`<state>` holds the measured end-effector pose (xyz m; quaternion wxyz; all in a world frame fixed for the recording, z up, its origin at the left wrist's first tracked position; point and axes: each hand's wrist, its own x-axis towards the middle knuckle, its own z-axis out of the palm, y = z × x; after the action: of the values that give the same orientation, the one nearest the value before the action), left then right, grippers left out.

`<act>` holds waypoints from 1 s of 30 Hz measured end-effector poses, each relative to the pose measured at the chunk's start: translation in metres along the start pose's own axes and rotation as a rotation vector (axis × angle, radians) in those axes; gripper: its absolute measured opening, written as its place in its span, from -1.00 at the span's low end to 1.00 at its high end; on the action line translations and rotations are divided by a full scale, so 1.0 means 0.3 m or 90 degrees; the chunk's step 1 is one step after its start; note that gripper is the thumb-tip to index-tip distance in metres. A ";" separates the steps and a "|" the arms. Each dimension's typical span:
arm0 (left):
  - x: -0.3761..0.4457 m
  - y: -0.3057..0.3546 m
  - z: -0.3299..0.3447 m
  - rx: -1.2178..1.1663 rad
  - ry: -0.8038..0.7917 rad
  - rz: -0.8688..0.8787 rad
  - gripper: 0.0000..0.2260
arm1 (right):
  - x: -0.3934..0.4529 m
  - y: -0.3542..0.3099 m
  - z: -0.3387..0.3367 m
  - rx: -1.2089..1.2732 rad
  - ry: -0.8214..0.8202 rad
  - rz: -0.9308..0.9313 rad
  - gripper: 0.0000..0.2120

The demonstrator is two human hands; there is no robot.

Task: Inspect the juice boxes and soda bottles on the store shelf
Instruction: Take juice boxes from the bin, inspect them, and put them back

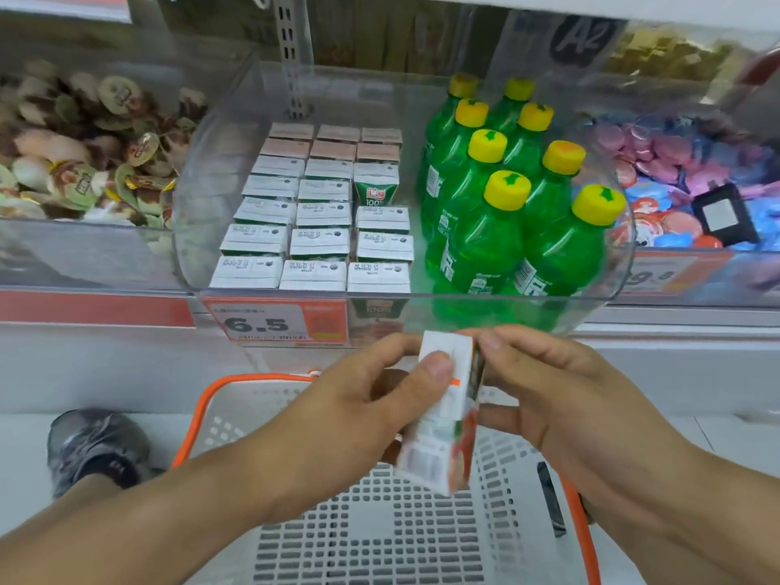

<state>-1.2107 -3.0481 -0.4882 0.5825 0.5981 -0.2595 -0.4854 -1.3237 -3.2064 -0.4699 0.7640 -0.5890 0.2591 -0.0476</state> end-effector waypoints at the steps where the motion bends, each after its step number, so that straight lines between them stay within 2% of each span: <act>1: 0.000 -0.006 0.003 0.002 0.007 -0.001 -0.72 | -0.003 0.000 0.003 -0.015 -0.021 -0.003 -0.72; 4: 0.004 -0.026 0.006 0.029 0.029 0.011 -0.71 | 0.000 0.002 0.011 -0.071 -0.024 -0.026 -0.72; 9: 0.004 -0.035 -0.018 0.072 -0.071 0.014 -0.51 | 0.033 -0.007 0.002 -0.036 -0.005 -0.005 -0.75; 12: 0.009 -0.038 -0.031 0.066 -0.079 0.014 -0.43 | 0.046 -0.017 -0.013 -0.066 -0.034 -0.010 -0.71; 23: 0.004 -0.085 -0.033 0.105 -0.001 0.010 -0.24 | 0.063 0.021 -0.038 -0.145 -0.079 -0.036 -0.68; 30: -0.008 -0.088 -0.038 0.113 0.003 0.002 -0.25 | 0.054 0.019 -0.041 -0.245 -0.129 -0.043 -0.54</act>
<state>-1.2084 -3.0360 -0.5142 0.5285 0.6479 -0.3011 -0.4585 -1.3166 -3.2217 -0.4829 0.6578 -0.7339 0.1653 0.0365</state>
